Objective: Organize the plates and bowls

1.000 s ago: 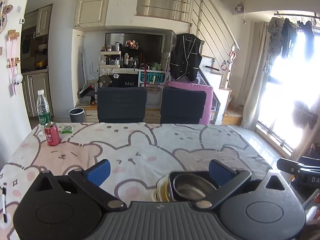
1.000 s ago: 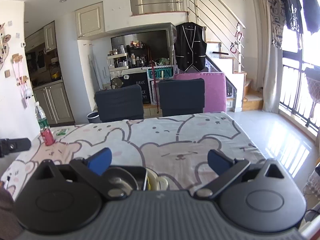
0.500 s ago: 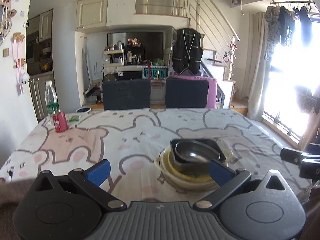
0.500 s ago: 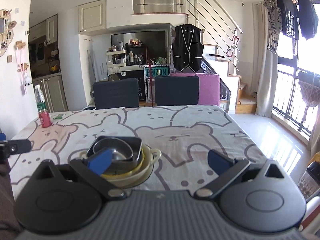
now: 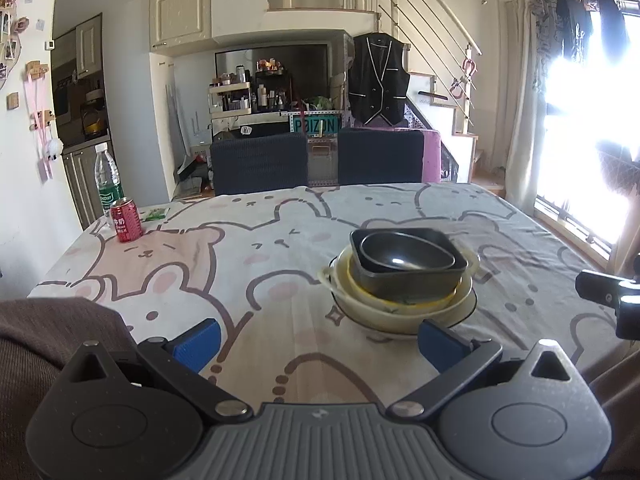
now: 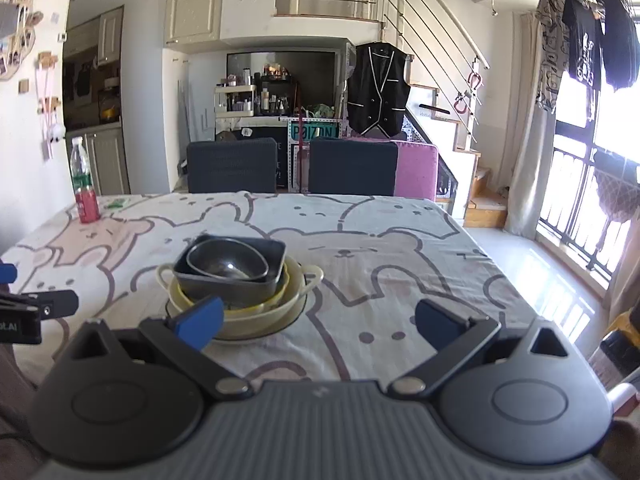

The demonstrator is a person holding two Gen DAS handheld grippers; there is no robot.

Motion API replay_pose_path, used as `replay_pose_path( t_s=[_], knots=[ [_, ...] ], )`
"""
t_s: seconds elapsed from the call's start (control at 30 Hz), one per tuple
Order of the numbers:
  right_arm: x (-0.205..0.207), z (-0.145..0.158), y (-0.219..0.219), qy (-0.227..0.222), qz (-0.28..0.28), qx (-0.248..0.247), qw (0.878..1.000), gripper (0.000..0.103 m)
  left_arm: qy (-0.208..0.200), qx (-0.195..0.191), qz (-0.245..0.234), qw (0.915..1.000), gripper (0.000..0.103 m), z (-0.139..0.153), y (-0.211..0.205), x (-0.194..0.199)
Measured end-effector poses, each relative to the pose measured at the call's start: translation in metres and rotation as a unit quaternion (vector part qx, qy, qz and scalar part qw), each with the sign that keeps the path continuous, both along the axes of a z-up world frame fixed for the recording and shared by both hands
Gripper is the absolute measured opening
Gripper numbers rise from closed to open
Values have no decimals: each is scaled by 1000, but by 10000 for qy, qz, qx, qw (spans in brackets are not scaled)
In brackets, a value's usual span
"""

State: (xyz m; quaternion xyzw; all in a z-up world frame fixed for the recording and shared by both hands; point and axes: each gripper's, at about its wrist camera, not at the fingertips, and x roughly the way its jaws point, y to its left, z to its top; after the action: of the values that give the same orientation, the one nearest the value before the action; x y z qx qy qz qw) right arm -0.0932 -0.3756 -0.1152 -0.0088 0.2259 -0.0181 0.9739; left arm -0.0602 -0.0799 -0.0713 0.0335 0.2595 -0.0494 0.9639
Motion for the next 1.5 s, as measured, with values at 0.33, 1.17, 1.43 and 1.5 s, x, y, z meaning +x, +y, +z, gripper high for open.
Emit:
replay_pose_path(
  t_s=[0.33,1.17,1.43,1.5],
  knots=[
    [-3,-5,3,38,103,-64,9999,103,-9,-87,79,9999,103,-3,6,-2],
    [-1,-9,-1,81,121,-9,9999,103,-48,-135,81,9999,103,-2,6,-5],
    [-1,-9,0,81,125,-8,9999,103,-53,-135,85,9999,103,-2,6,-5],
    [-1,-9,0,78,122,-4,9999,103,-47,-139,84,9999,103,-2,6,-5]
  ],
)
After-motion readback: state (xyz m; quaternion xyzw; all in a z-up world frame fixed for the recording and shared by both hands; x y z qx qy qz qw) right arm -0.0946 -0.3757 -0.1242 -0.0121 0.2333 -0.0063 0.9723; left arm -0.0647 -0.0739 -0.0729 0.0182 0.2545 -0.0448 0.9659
